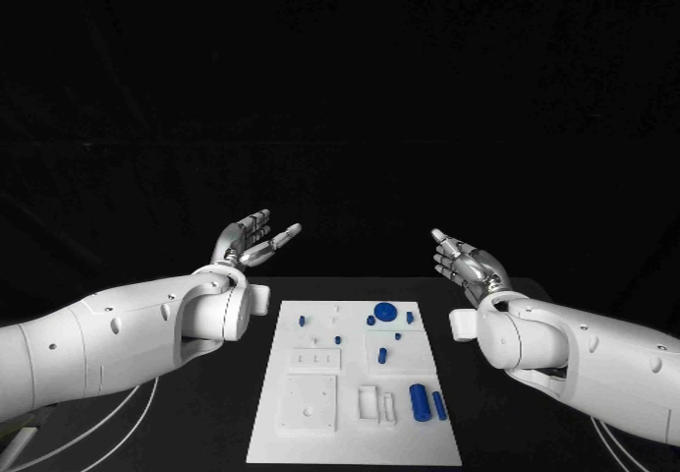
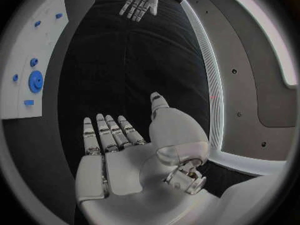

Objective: Assemble the parts on the task board

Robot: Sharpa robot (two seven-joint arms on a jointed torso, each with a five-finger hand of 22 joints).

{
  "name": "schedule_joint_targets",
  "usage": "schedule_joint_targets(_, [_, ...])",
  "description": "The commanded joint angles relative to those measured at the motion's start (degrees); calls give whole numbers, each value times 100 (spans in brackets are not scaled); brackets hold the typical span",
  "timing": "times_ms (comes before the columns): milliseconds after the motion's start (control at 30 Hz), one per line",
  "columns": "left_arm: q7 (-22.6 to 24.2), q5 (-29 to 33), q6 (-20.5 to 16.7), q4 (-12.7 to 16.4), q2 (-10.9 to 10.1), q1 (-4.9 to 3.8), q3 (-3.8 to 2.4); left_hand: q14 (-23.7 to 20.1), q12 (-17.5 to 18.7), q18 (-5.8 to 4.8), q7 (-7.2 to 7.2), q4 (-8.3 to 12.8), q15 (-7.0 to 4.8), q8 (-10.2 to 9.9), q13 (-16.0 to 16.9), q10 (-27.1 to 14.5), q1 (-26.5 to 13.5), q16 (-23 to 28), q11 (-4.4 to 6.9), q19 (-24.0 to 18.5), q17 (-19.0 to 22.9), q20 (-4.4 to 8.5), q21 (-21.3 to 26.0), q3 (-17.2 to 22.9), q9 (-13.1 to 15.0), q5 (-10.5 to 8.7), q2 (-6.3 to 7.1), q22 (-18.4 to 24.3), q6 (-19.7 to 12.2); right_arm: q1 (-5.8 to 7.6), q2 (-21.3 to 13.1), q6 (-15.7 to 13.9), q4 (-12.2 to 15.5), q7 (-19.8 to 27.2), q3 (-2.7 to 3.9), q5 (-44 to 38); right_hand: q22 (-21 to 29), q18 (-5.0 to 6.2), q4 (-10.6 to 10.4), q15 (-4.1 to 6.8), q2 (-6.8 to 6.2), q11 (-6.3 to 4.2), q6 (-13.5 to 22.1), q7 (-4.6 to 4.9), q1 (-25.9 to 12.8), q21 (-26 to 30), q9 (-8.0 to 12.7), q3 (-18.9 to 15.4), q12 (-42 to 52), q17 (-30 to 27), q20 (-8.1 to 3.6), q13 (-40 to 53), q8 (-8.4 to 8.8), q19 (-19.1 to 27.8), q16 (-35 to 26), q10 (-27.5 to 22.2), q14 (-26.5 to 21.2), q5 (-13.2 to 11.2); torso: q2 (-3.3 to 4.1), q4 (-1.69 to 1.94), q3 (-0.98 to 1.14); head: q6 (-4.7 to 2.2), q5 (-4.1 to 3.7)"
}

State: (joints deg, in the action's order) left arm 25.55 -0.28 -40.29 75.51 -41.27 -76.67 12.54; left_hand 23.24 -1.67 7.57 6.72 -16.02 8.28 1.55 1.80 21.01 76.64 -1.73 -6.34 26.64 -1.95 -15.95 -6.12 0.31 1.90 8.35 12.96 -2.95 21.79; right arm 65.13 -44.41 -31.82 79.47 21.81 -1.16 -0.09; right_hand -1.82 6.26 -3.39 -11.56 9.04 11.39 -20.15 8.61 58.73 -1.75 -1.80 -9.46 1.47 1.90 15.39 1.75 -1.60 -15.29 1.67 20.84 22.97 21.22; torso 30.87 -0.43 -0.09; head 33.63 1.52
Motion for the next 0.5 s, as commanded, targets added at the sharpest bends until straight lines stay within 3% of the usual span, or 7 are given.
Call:
schedule_joint_targets(33, [-191, -114, 369, -98, 43, -99, 62, 125, -25, 144, 23, -95, 37, 45, 11, 118, 333, -37, -24, 128, -16, -57, -41, 8, 13, 67, 54, -20, 106, 75, 12, 1202, -173, -586, -14, -173, -13, 91, 3, -49, 38, 50, -123, 170, 279, -42, -15, -63, 40, 14, 97, 12, -36, -69, 35, 136, 123, 105, -1, -2, 0, 0, 0])
schedule_joint_targets(233, [-201, -117, 383, -127, 50, -132, 86, 120, -25, 143, 27, -95, 36, 46, 11, 115, 321, -37, -29, 119, -16, -57, -36, 13, 14, 58, 47, -19, 103, 191, 20, 1700, -418, -851, -41, -217, -13, 82, 143, -74, 17, 67, -148, 192, 384, -42, -16, -30, 40, 16, 89, 12, -38, -75, 38, 147, 162, 91, -1, -2, 0, 0, 0])
schedule_joint_targets(300, [-201, -117, 383, -127, 50, -132, 86, 120, -25, 143, 27, -95, 36, 46, 11, 115, 321, -37, -29, 119, -16, -57, -36, 13, 14, 58, 47, -19, 103, 203, 21, 1755, -445, -881, -43, -222, -12, 57, 346, -112, 8, 84, -177, 208, 473, -39, -18, 1, 42, 18, 70, 14, -40, -74, 41, 175, 212, 106, -1, -2, 0, 0, 0])
schedule_joint_targets(333, [-201, -117, 383, -127, 50, -132, 86, 120, -25, 143, 27, -95, 36, 46, 11, 115, 321, -37, -29, 119, -16, -57, -36, 13, 14, 58, 47, -19, 103, 207, 21, 1771, -453, -889, -44, -223, -15, 35, 551, -138, -18, 97, -211, 221, 599, -45, -20, 56, 45, 21, 51, 16, -42, -112, 44, 220, 268, 112, -1, -2, 0, 0, 0])
schedule_joint_targets(367, [-211, -109, 442, -135, 66, -130, 86, 129, -25, 143, 37, -94, 39, 46, 12, 124, 322, -37, -39, 121, -16, -57, -37, 14, 14, 57, 43, -19, 107, 206, 14, 1738, -539, -925, -44, -531, -19, 22, 725, -153, -58, 106, -235, 229, 741, -51, -21, 118, 47, 24, 36, 19, -44, -149, 47, 258, 314, 74, -2, 4, -2, -150, -9])
schedule_joint_targets(500, [-212, -110, 486, -118, 53, -131, 86, 312, -30, 160, 94, -84, 80, 48, 17, 232, 345, -48, -93, 221, -26, -52, -74, 75, 16, 51, -29, -33, 150, 206, 39, 1673, -598, -958, -44, -927, -49, -30, 1220, -229, -182, 141, -453, 267, 1057, -107, -33, 384, 79, 41, -37, 45, -57, -461, 63, 700, 680, -158, 0, 6, -2, -136, -11])
